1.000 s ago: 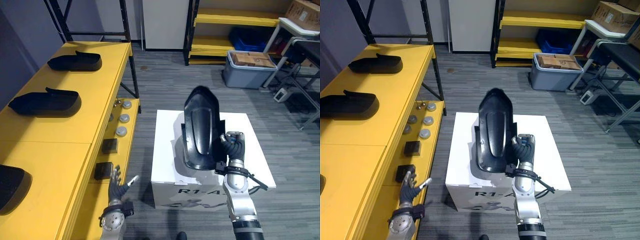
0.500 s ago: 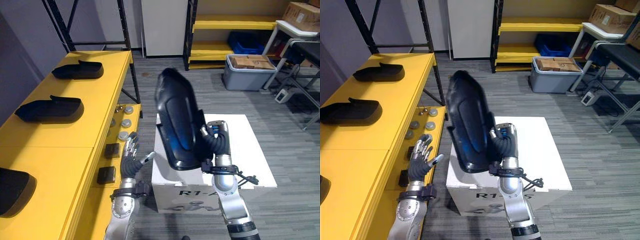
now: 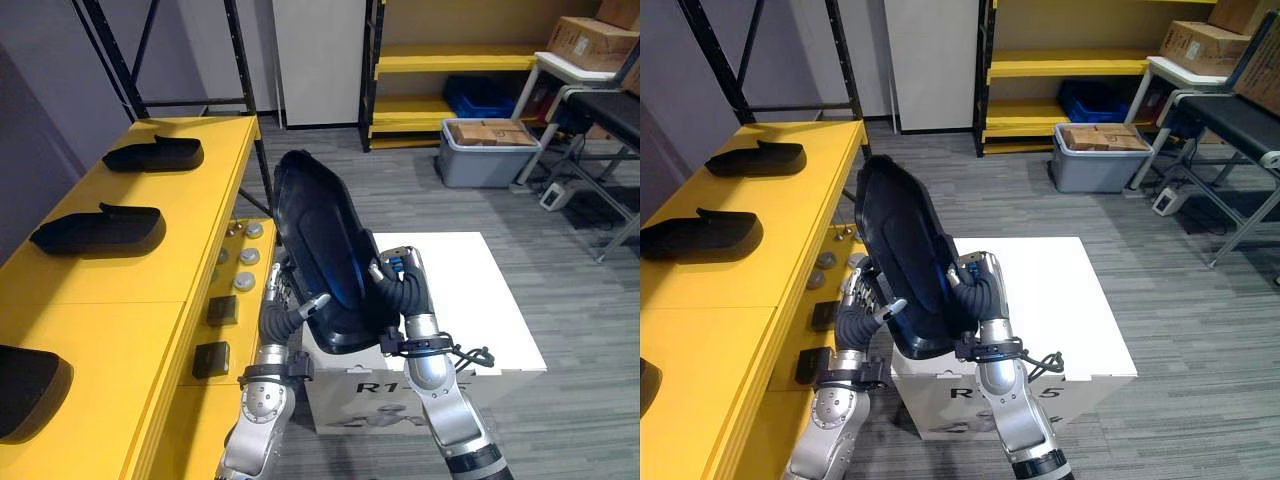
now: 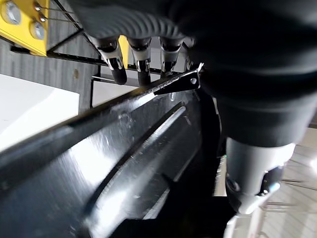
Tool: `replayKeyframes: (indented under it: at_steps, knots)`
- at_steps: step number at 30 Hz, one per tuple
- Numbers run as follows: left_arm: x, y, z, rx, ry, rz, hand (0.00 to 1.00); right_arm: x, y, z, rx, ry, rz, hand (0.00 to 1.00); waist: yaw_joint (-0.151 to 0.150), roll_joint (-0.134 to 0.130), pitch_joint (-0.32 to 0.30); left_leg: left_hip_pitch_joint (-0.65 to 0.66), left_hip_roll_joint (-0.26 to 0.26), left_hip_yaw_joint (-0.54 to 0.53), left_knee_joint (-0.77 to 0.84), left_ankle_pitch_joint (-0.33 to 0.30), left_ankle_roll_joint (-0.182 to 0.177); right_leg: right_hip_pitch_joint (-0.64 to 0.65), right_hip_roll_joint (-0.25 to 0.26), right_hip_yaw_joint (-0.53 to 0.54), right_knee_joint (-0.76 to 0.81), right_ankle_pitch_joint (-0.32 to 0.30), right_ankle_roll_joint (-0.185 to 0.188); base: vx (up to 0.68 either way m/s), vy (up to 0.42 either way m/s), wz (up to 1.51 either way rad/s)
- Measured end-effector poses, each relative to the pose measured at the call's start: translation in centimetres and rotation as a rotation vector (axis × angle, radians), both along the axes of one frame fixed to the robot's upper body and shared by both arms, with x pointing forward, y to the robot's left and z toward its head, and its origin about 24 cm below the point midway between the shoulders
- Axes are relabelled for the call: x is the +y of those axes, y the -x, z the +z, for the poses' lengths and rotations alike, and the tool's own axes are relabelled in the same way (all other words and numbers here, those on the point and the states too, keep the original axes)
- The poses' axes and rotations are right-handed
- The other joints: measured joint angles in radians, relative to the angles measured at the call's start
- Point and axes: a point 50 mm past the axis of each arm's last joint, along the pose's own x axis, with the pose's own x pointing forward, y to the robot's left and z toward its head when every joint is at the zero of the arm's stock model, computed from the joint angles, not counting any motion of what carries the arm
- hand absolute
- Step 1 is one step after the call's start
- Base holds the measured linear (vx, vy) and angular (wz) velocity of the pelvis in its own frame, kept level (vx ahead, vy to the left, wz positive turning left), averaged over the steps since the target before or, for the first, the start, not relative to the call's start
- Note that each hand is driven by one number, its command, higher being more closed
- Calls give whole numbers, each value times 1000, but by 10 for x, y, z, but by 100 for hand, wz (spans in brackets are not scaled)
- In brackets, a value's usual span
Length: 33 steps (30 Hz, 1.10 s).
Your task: Walk over and take plastic housings, then place them on the shelf
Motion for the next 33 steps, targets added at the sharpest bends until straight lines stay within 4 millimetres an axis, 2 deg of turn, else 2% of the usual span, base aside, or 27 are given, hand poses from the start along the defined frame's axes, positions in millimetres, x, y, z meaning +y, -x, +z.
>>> replayKeyframes:
  at_steps: [12, 19, 27, 33]
  knots:
    - [0, 0, -16, 75, 15, -12, 0, 0, 2, -5, 6, 62, 22, 100, 0, 0, -29, -5, 0, 15, 14, 0, -1, -2, 0, 11, -6, 13, -3, -29, 19, -3]
    - [2, 0, -19, 86, 15, 16, 0, 1, 3, -5, 6, 76, 22, 100, 1, -1, -35, -5, 0, 18, 13, 0, -1, -4, 1, 19, -6, 15, -2, -8, 12, -1]
    - [29, 1, -25, 127, 57, 184, 0, 11, 5, -2, -6, 30, 53, 100, 2, -1, -35, -4, 0, 11, 8, 2, 1, -1, -1, 2, -1, 15, -1, 1, 7, 3]
    - [49, 7, -28, 144, 74, 295, 0, 7, 3, -1, -5, 2, 18, 100, 2, -4, -33, -3, -2, -1, -2, 9, 1, 1, -4, -5, -1, 14, 0, -9, 12, 5]
